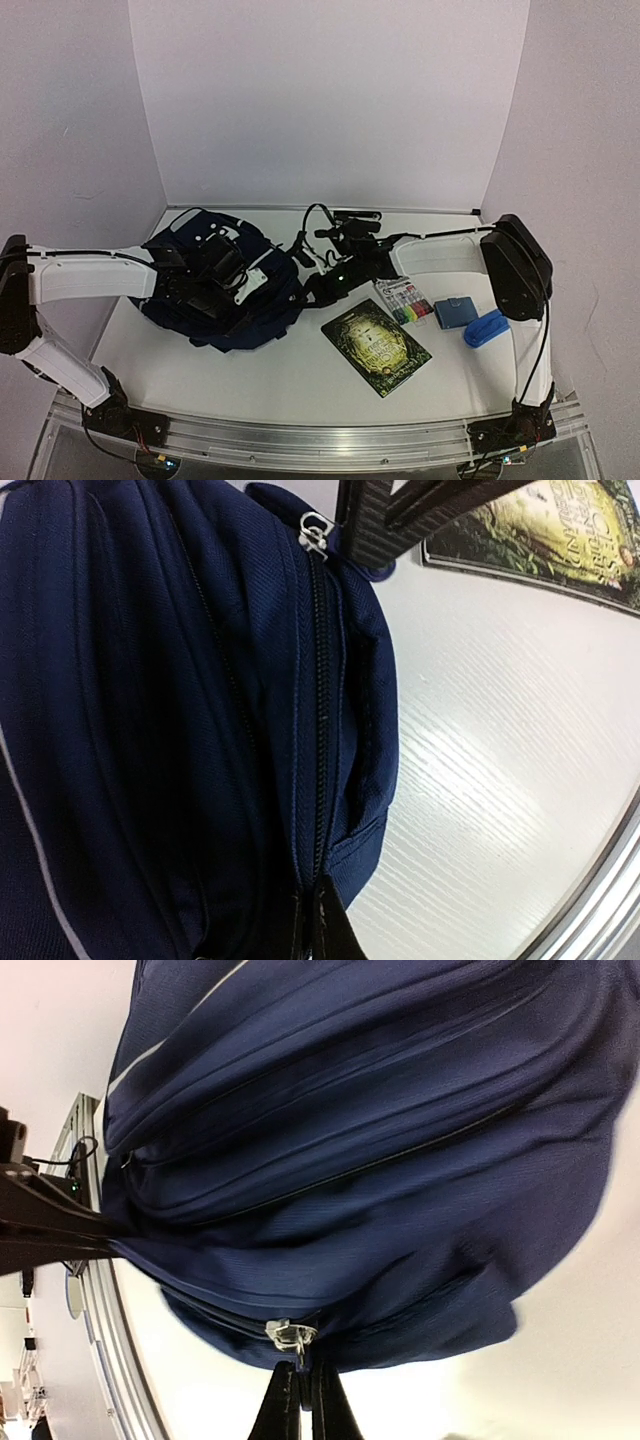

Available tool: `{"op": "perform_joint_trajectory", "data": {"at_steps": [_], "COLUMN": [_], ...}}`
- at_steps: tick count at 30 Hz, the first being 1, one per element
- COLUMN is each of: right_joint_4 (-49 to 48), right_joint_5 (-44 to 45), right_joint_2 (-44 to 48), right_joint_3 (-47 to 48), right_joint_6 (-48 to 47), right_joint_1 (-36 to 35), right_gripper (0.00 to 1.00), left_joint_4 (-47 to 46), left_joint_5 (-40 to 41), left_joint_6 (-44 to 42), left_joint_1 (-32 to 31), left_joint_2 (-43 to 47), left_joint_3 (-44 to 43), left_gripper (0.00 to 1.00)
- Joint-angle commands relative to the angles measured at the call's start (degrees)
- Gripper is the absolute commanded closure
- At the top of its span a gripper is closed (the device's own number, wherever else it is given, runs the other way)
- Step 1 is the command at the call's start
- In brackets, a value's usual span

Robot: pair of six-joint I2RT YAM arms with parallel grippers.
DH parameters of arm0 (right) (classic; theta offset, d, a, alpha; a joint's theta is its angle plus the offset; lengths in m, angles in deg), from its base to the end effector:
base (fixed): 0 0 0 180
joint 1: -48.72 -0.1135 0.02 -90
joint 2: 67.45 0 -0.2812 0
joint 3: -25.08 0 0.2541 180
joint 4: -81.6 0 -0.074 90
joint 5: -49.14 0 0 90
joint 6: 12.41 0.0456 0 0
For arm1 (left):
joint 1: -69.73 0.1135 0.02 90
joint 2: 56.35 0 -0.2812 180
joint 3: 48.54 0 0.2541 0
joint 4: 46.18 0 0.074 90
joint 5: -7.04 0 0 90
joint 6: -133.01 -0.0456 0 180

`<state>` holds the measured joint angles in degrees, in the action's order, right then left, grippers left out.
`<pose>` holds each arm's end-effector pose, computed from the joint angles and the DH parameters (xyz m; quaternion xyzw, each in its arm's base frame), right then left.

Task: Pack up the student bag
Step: Zip the student bag at the center of the board.

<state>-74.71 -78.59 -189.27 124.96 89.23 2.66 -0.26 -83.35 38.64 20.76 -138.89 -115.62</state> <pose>0.3136 0.3657 0.1788 -0.3759 0.8009 0.4347 0.1685 0.1873 -0.2157 0.2196 0.4357 0.8655 -0.0968 0.2274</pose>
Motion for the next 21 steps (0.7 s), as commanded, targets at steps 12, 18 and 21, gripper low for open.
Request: {"op": "perform_joint_trajectory", "data": {"at_steps": [12, 18, 21], "right_joint_4": [1.85, -2.74, -2.84], "right_joint_5": [0.49, -1.15, -0.28], "right_joint_2": [1.26, 1.34, -1.04], "right_joint_3": [-1.66, 1.29, 4.64], "right_joint_6": [-0.80, 5.26, 5.92], "right_joint_1": [3.22, -4.76, -4.95], "right_gripper": [1.00, 1.00, 1.00], "left_joint_4": [11.49, 11.75, 10.86], "left_joint_5": [10.20, -1.64, -4.79], "left_joint_6": [-9.47, -9.12, -7.87], "left_joint_1": [14.73, 13.04, 11.67], "left_joint_2": [8.10, 11.07, 13.16], "left_joint_3": [1.22, -2.90, -3.75], "left_gripper": [1.00, 0.71, 0.57]}}
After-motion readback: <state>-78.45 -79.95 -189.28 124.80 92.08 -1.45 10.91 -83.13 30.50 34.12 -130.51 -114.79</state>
